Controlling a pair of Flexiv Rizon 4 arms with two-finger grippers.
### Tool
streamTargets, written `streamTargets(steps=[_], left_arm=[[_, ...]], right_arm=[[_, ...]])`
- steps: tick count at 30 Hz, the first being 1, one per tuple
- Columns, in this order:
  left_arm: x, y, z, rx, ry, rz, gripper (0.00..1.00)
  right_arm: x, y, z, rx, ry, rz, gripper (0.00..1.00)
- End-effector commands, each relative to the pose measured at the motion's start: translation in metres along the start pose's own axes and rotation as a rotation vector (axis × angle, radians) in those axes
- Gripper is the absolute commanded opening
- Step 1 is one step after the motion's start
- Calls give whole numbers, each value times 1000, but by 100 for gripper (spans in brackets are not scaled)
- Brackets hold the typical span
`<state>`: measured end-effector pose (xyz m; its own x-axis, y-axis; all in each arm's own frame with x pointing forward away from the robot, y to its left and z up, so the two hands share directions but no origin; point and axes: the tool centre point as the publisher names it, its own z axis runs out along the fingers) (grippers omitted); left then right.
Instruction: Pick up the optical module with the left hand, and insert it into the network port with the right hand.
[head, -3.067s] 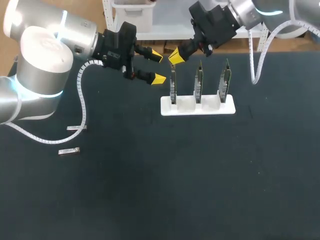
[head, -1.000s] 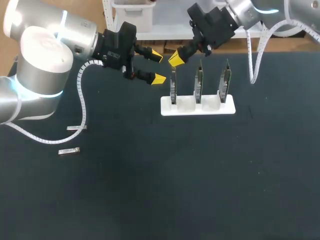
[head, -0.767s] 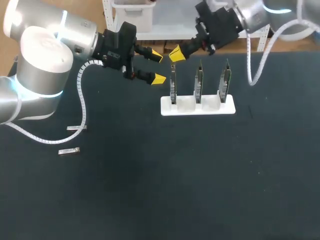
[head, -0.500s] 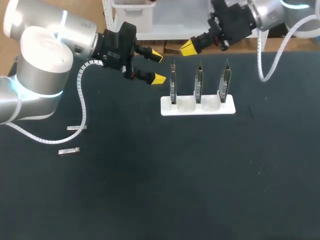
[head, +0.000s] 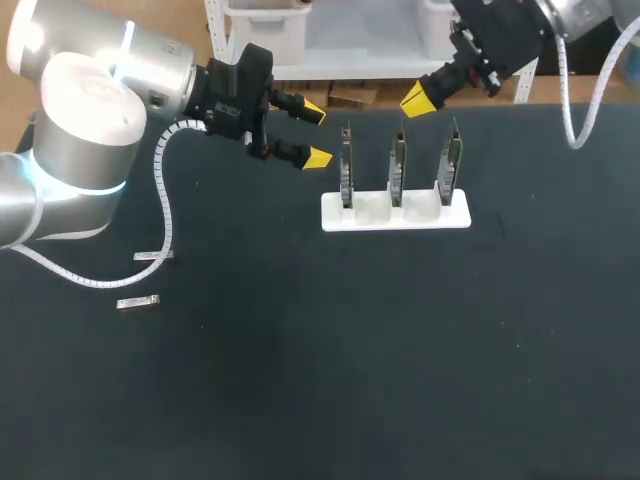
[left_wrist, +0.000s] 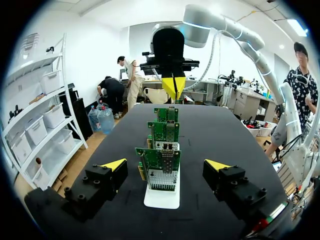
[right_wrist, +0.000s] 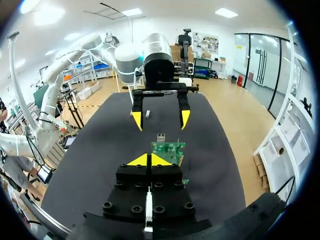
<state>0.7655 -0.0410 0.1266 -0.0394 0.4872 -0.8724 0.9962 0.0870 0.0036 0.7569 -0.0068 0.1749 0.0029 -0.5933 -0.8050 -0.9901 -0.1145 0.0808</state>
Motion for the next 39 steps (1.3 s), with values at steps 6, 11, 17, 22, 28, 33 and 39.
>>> streamTargets(steps=[6,11,17,22,28,33,39], left_arm=[[-1,1,1,0,5,-2,100],[-1,1,1,0,5,-2,100],[-1,1,1,0,5,-2,100],[-1,1,1,0,5,-2,100],[-1,1,1,0,5,-2,100],[-1,1,1,0,5,-2,100],[-1,1,1,0,5,-2,100]], right_arm=[[21,9,-16,65,-16,17,0],[30,5,-21,69,-30,21,0],[36,-5,-21,52,-38,14,0],[35,-10,-17,19,-49,2,0],[37,-9,-11,5,-45,9,0],[37,-7,-8,-2,-40,14,0],[37,-7,-7,17,-37,38,43]])
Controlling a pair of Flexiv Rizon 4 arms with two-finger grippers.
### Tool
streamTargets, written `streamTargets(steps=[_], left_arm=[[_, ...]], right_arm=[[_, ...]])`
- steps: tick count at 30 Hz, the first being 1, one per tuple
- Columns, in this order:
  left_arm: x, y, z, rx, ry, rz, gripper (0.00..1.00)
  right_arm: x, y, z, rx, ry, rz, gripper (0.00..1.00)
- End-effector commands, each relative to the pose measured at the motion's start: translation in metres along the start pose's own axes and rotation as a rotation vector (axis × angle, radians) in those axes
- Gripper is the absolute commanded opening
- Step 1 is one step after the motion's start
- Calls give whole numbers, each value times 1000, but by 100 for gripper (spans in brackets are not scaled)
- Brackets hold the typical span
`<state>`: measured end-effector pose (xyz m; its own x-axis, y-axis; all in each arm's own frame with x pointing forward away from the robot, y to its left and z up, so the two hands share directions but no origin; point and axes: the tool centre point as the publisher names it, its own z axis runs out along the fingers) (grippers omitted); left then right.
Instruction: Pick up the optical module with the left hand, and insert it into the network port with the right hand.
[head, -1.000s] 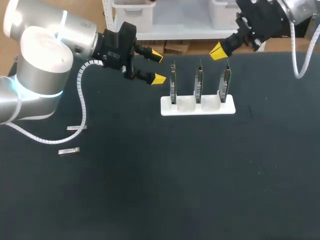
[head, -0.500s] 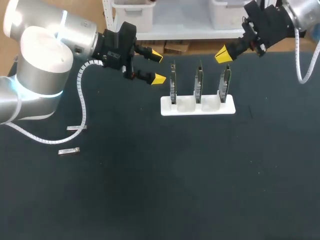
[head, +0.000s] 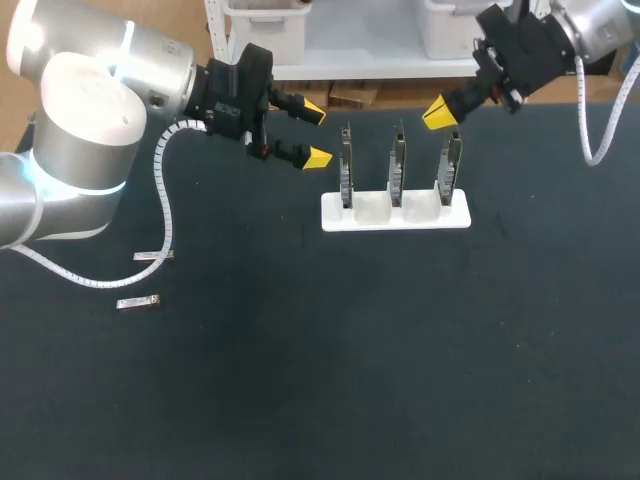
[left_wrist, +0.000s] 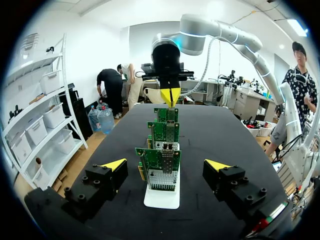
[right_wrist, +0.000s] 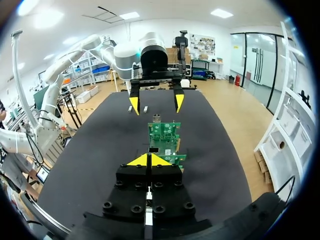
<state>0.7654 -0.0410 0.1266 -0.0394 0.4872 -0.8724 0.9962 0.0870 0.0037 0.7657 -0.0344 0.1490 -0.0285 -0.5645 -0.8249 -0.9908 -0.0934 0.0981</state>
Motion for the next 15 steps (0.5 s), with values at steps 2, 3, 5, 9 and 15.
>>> streamTargets(steps=[2,3,5,9,15], left_arm=[[-1,1,1,0,5,-2,100],[-1,1,1,0,5,-2,100],[-1,1,1,0,5,-2,100],[-1,1,1,0,5,-2,100],[-1,1,1,0,5,-2,100]], right_arm=[[0,1,1,16,12,24,100],[0,1,1,16,12,24,100],[0,1,1,16,12,24,100],[0,1,1,16,12,24,100],[0,1,1,16,12,24,100]])
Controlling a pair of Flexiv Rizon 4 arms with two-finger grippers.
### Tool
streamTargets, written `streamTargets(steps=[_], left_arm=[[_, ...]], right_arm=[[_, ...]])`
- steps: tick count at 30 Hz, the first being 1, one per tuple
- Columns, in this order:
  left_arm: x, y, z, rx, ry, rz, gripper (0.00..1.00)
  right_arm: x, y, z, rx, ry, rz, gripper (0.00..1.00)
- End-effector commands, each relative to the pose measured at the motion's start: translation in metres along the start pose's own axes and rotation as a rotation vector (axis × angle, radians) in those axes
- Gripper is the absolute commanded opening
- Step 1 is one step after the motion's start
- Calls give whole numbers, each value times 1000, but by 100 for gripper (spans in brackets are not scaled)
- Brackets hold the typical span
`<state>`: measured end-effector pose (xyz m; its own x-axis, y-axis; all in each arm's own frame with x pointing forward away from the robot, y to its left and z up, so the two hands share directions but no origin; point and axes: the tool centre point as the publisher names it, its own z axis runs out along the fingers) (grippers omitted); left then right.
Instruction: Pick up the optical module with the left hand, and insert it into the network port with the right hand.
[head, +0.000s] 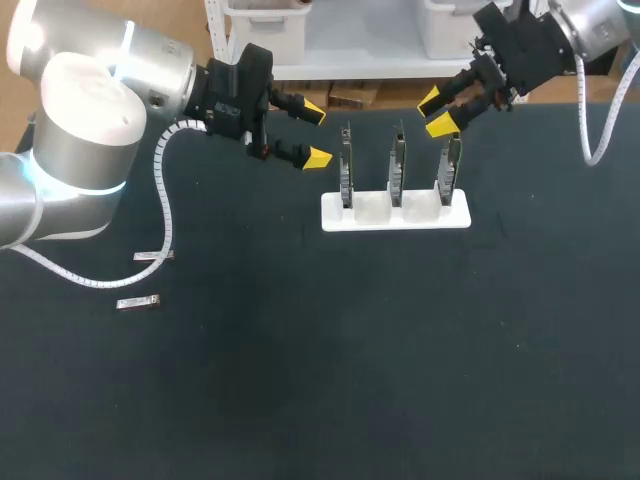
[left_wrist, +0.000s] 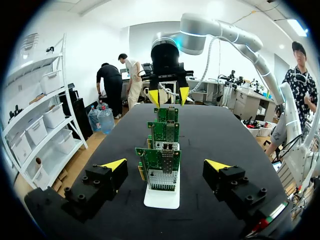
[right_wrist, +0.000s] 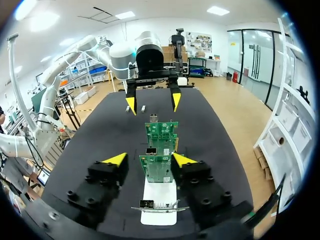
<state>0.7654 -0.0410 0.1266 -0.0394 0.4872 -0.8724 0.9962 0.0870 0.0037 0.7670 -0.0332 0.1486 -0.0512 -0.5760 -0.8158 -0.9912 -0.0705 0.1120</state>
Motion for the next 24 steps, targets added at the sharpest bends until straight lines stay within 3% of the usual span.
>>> streamTargets(steps=[1,9,17,22,24], left_arm=[[-1,1,1,0,5,-2,100],[-2,-1,-1,-8,-25,14,100],[-9,-3,-25,-102,76,103,100],[-2,-7,-64,-170,172,178,100],[7,-12,-84,-209,253,222,100]], right_arm=[[0,2,0,5,1,-1,100],[0,2,0,5,1,-1,100],[0,2,0,5,1,-1,100],[0,2,0,5,1,-1,100],[0,2,0,5,1,-1,100]])
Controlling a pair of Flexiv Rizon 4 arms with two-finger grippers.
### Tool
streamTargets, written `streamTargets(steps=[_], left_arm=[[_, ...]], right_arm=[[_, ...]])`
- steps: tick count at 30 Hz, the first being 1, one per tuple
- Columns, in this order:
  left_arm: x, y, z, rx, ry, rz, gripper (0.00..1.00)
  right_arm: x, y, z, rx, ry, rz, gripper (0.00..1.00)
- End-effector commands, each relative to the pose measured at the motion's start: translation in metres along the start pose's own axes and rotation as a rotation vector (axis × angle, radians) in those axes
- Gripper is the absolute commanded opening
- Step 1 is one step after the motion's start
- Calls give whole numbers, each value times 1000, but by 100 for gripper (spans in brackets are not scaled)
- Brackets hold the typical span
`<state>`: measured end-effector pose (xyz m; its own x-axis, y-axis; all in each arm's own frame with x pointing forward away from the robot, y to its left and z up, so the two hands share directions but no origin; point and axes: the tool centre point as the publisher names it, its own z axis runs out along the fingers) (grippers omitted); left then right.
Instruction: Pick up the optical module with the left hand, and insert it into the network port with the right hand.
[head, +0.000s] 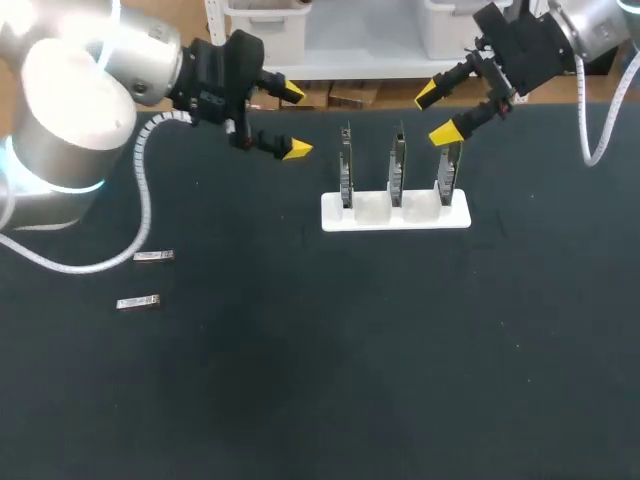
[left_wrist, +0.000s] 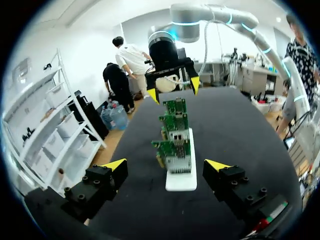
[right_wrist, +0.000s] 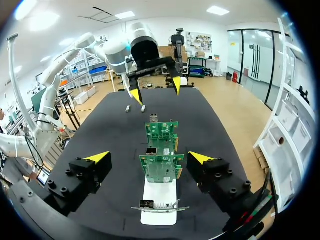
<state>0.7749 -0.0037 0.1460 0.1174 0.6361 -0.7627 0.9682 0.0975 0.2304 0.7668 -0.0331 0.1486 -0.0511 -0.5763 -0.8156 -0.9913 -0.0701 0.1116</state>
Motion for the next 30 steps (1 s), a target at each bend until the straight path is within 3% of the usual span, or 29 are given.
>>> streamTargets(steps=[1,4,7,9,12,16,18,30], left_arm=[[15,-24,-52,-71,141,70,100],[39,-37,-71,-57,326,128,100],[69,-52,-83,29,491,161,100],[84,-62,-88,70,636,113,100],[101,-76,-95,88,707,116,100],[109,-83,-105,72,696,62,100],[105,-80,-108,38,623,37,100],[105,-80,-108,38,623,37,100]], right_arm=[[0,2,0,5,0,-1,100],[0,2,0,5,0,-1,100],[0,2,0,5,0,-1,100],[0,2,0,5,0,-1,100],[0,2,0,5,0,-1,100],[0,2,0,5,0,-1,100],[0,2,0,5,0,-1,100],[0,2,0,5,0,-1,100]])
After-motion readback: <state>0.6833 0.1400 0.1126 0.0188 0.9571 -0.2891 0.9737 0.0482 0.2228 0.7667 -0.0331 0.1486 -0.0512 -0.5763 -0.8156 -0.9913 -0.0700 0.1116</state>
